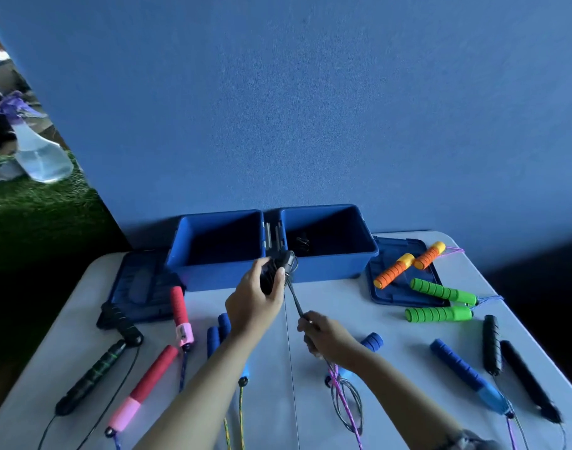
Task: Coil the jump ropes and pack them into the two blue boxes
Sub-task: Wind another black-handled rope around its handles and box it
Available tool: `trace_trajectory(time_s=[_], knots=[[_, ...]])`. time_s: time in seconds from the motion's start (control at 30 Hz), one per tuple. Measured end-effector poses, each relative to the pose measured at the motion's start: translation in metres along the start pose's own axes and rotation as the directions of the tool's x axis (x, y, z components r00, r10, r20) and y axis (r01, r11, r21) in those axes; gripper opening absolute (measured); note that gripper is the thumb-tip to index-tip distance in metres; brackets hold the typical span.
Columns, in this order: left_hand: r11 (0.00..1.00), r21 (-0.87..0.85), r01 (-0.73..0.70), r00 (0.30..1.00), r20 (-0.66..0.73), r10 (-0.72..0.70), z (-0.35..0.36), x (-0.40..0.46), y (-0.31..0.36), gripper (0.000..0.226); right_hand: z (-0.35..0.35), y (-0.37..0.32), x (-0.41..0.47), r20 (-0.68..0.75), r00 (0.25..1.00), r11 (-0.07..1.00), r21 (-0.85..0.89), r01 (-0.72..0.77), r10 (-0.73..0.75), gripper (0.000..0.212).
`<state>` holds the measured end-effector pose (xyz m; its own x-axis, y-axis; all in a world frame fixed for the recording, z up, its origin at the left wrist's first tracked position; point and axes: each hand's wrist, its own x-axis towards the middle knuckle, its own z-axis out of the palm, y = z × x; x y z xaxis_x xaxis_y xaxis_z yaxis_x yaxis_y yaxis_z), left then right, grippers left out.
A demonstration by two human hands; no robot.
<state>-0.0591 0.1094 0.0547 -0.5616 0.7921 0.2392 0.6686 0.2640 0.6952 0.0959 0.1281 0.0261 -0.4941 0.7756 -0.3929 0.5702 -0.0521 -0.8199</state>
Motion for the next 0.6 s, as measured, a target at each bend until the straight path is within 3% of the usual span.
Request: trace_trajectory(time_s=[0.17, 0.27, 0.33, 0.43, 0.5, 0.6], knots=[[0.994, 0.105, 0.037, 0.999, 0.014, -0.038, 0.006, 0.000, -0.003, 0.040, -0.008, -0.005, -0.003, 0.103, 0.994, 0.992, -0.122, -0.030, 0.042, 0.026], [0.966, 0.259, -0.016, 0.999, 0.045, 0.005, 0.010, -0.005, -0.012, 0.051, -0.010, -0.008, -0.006, 0.106, 0.994, 0.966, -0.258, 0.033, -0.005, 0.027], [0.966, 0.259, -0.021, 1.000, 0.028, 0.014, 0.011, -0.006, -0.020, 0.060, -0.007, -0.003, -0.005, 0.149, 0.988, 0.934, -0.348, 0.082, -0.031, 0.023], [0.965, 0.262, -0.031, 0.999, 0.034, 0.023, 0.011, -0.003, -0.031, 0.049, 0.000, 0.023, 0.000, 0.204, 0.979, 0.932, -0.357, 0.062, 0.013, 0.028], [0.952, 0.293, -0.092, 0.995, 0.060, 0.078, 0.012, -0.004, -0.040, 0.054, 0.004, 0.040, 0.001, 0.212, 0.975, 0.940, -0.340, 0.012, 0.064, 0.040], [0.941, 0.310, -0.139, 0.990, 0.082, 0.119, 0.013, -0.009, -0.054, 0.062, 0.001, 0.066, 0.000, 0.132, 0.989, 0.945, -0.327, -0.019, 0.065, 0.037]])
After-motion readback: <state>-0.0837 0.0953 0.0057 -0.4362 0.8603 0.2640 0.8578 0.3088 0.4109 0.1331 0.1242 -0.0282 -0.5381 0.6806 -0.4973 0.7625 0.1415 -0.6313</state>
